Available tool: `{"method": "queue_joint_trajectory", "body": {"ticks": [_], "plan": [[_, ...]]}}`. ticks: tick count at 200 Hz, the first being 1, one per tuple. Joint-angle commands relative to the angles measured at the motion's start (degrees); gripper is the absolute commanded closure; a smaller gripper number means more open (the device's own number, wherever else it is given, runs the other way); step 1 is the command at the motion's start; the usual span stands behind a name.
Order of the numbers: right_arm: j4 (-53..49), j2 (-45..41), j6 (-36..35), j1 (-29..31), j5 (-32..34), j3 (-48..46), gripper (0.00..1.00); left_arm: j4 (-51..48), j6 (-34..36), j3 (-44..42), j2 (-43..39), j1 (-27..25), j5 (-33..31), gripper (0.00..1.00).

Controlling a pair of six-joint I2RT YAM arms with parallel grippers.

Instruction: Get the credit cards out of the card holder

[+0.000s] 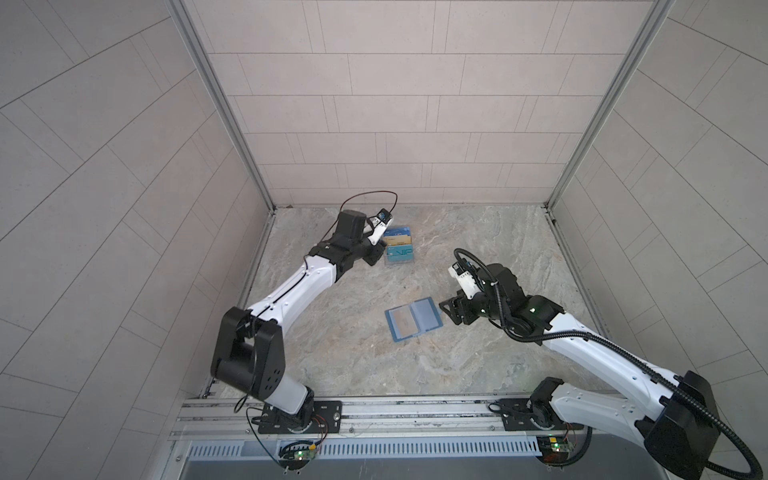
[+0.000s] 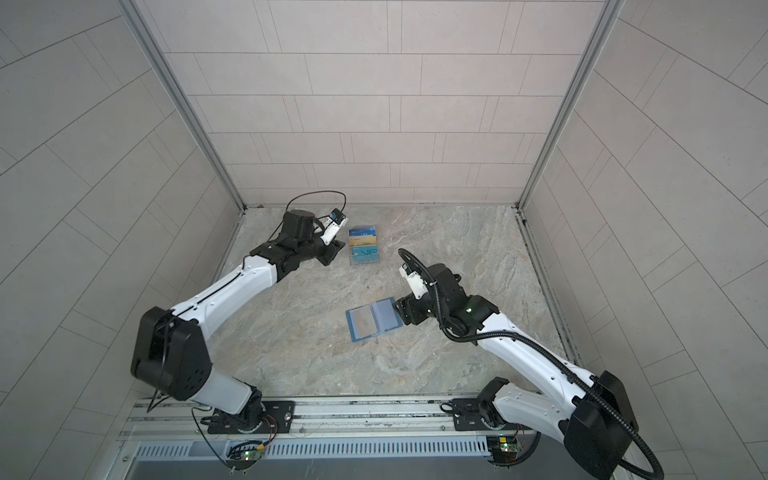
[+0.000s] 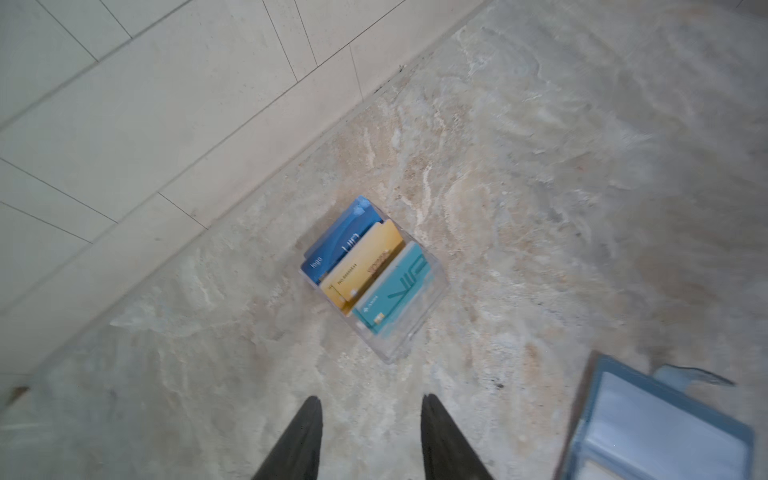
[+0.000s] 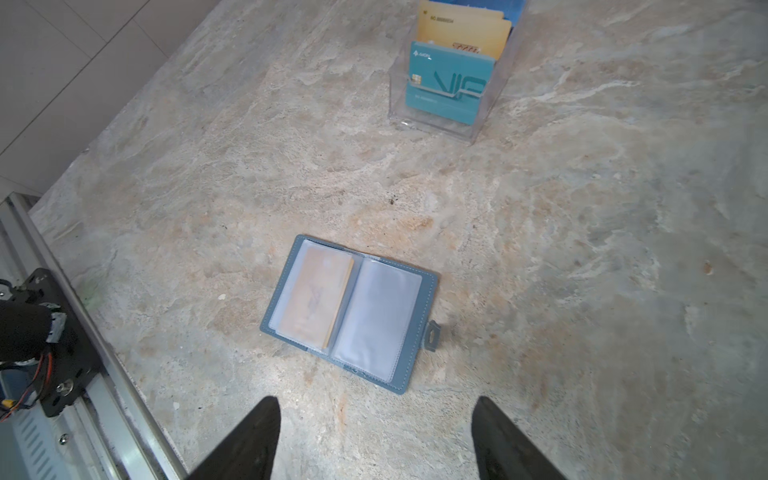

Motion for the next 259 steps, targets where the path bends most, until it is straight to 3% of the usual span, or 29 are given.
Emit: {"method": "queue_joint_trajectory", "body": {"ticks": [1,24,37,66,109,168,259], "plan": [[1.78,1.71,0.33,0.87,-2.16,1.76,0.25,9.30,-19.06,-9.11,-4.32,-0.08,8.91,0.57],[0.32,5.22,0.43,2.26,0.97,3.50,0.25,23.67,-33.13,-22.25,-8.30,-0.15,15.14,0.57],[-0.61,7.18,0.44,3.70,3.06,4.79,0.25,27.76,-37.28,-27.04,-9.58,-0.31,16.06,0.58],[-1.82,11.29,2.29,7.25,8.15,7.67,0.25,22.57,-36.90,-31.27,-11.93,-2.71,13.04,0.58],[-1.51,18.19,7.76,11.56,12.53,9.99,0.26,25.10,-40.76,-37.64,-13.94,-6.37,6.97,0.57],[3.53,26.76,15.72,14.94,13.21,11.01,0.31,36.14,-44.97,-41.34,-5.79,-6.37,9.22,0.79],[9.07,34.95,11.64,17.93,16.14,11.84,0.33,42.22,-45.22,-43.26,-0.23,-6.35,9.28,0.96]]}}
